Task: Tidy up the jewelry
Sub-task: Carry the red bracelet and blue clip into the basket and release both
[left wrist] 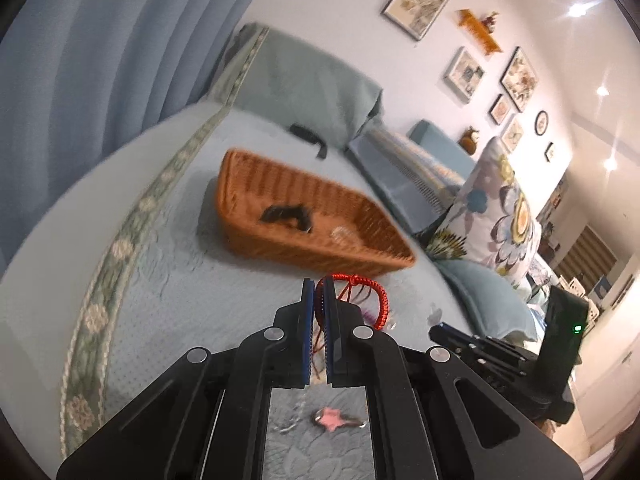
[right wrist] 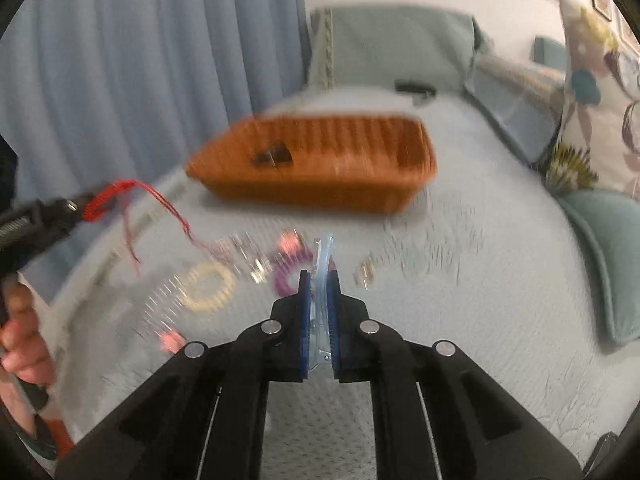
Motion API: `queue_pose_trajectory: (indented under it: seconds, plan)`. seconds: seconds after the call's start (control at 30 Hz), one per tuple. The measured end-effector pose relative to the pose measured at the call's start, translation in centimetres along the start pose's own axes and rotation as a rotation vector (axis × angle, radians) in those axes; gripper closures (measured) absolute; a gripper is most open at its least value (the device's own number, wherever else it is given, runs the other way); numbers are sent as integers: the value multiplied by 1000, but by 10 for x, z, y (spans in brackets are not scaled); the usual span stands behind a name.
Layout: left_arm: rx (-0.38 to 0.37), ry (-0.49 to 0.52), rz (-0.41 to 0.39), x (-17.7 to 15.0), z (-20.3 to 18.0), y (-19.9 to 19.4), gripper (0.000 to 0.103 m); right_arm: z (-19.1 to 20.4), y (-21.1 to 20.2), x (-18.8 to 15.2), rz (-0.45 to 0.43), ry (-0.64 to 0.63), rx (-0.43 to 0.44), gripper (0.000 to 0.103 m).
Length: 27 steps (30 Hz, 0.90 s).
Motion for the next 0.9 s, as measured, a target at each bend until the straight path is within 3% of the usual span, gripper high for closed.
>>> queue_pose_trajectory:
  seconds: [0.17, 0.3, 0.43, 0.63, 0.9]
  plan:
    - [3, 71, -70, 31, -33, -8, 101, -9, -15, 45, -102, 7, -12, 97]
    - [12, 119, -126, 66, -58, 3, 101, -16, -4, 86, -128, -12, -22, 97]
    - [89, 163, -164, 94, -69, 40, 101, -28, 24, 120, -119, -23, -45, 97]
    - [129, 120, -112, 111, -49, 114, 101, -55, 86, 144, -44, 22, -42, 97]
    - [162, 97, 42, 88, -25, 187, 101, -72, 167, 127, 127, 56, -27, 97]
Point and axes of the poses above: each gripper's, at about its wrist camera, not at the fingertips, and y roughly the way its jaws point, z to its left, x to its top, the point moved 2 cm from there along y, roughly the way its jaws point, and after that the axes turned 9 degrees about -y, right-handed, at the moved point
